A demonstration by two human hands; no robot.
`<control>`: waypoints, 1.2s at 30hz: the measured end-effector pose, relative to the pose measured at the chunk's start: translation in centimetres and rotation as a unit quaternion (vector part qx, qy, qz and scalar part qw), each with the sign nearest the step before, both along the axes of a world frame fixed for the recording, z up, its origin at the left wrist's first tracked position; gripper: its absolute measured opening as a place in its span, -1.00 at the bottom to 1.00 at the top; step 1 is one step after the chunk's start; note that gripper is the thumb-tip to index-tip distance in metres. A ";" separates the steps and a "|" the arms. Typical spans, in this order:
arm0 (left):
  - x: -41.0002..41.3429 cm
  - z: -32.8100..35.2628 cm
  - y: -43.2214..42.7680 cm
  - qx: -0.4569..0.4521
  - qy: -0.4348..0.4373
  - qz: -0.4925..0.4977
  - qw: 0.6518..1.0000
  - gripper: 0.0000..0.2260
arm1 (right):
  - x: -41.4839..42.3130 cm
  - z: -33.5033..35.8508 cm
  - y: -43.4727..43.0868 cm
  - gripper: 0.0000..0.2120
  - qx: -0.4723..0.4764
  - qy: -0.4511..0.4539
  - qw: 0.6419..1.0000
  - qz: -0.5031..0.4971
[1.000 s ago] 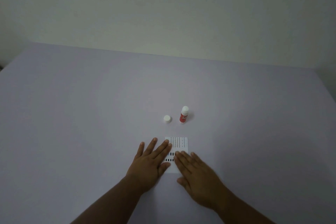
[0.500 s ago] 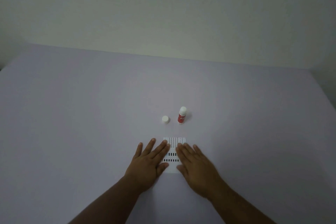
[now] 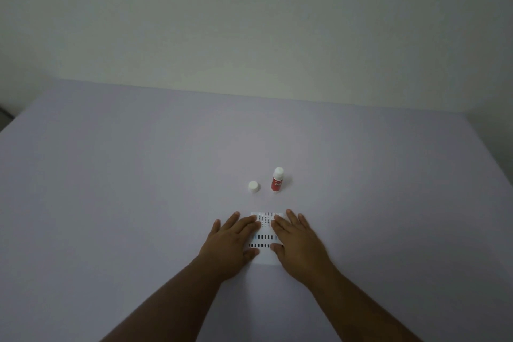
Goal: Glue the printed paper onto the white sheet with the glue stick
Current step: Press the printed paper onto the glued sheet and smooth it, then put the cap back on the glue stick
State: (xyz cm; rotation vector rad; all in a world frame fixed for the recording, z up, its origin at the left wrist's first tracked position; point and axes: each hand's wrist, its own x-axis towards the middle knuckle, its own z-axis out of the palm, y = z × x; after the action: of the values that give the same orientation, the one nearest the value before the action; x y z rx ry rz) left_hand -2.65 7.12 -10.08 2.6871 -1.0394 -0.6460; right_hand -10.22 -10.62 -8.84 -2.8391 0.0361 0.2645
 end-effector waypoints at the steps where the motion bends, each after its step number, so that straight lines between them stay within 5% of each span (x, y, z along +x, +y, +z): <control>1: 0.0 0.1 0.0 -0.001 0.002 0.000 1.000 -0.44 | 0.0 0.0 0.0 -0.46 0.001 0.001 1.000 -0.003; 15: 0.5 1.8 -1.2 -0.017 0.000 0.046 0.999 -0.45 | 0.4 -0.2 0.2 -0.48 0.039 -0.022 0.998 -0.051; 22: 3.0 4.4 -5.5 -0.203 -0.016 0.199 0.959 -0.58 | 0.4 0.6 0.0 -0.66 0.118 -0.122 0.976 -0.138; 27: 5.5 5.2 -9.0 -0.201 0.017 0.277 0.939 -0.39 | 1.6 1.3 -0.9 -0.72 0.225 -0.090 0.933 -0.264; 36: 6.2 4.9 -10.1 -0.283 0.130 0.323 0.894 -0.75 | 4.2 2.4 -2.3 -0.76 0.383 -0.050 0.838 -0.385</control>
State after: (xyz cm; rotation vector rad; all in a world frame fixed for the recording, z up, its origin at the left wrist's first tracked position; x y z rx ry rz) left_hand 3.59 -2.95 -5.16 2.1403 -0.1730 -0.4515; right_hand -6.02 -12.91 -6.47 -1.8348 0.8284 -0.0558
